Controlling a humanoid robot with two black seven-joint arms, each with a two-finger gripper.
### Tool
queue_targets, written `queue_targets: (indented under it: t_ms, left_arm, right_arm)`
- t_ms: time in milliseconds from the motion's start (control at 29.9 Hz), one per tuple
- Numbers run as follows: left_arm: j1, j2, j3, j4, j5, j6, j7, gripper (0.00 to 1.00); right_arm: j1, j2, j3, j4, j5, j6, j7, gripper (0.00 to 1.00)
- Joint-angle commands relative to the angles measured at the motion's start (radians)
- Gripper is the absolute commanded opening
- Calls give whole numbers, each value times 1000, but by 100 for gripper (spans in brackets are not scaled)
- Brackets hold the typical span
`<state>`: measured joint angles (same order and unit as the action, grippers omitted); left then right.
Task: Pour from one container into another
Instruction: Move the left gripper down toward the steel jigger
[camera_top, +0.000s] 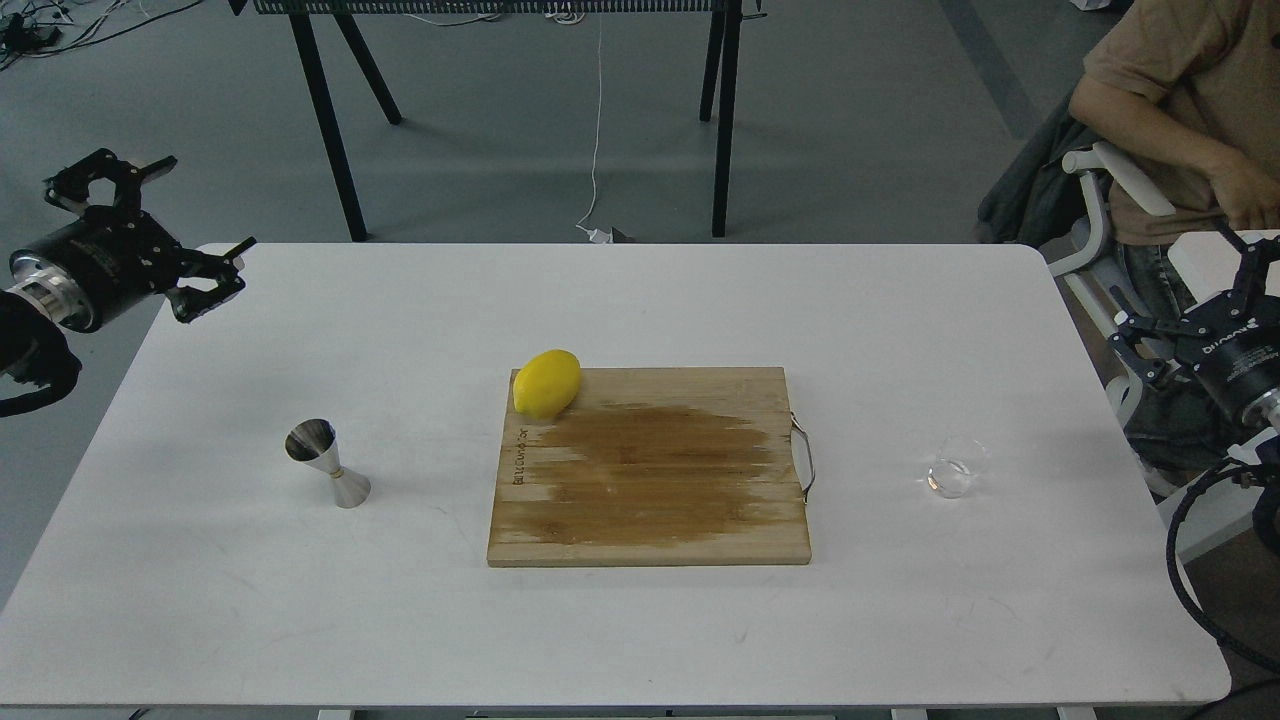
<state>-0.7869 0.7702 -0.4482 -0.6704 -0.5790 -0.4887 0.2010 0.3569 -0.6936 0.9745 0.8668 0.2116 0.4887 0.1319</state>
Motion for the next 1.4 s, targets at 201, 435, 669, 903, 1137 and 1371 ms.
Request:
queue_targets:
  t_ms: [201,435,669,903,1137,1371]
  left_arm:
    - [2,-2,-12,3,-1,0,1,100]
    - [12,-51,-15,130,1,0,-2,100]
    - [-12,-68,-9,251,149,0,-81,100]
    - [-129,-88,-6,362,577,0,-420,99]
    - [-204,-80,-4,350,844,0,-632,97]
    - [-284,-74,-3,313,1166,0,-690,99]
  right_arm:
    - [1,-1,0,0,0,0,2,99]
    - [4,0,0,1,0,0,0,99]
    - [4,-3,0,11,2,0,2,99]
    - [5,-6,1,14,2,0,2,99]
    - [4,-6,-2,11,0,0,2,99]
    - [4,-6,-2,9,0,0,2,99]
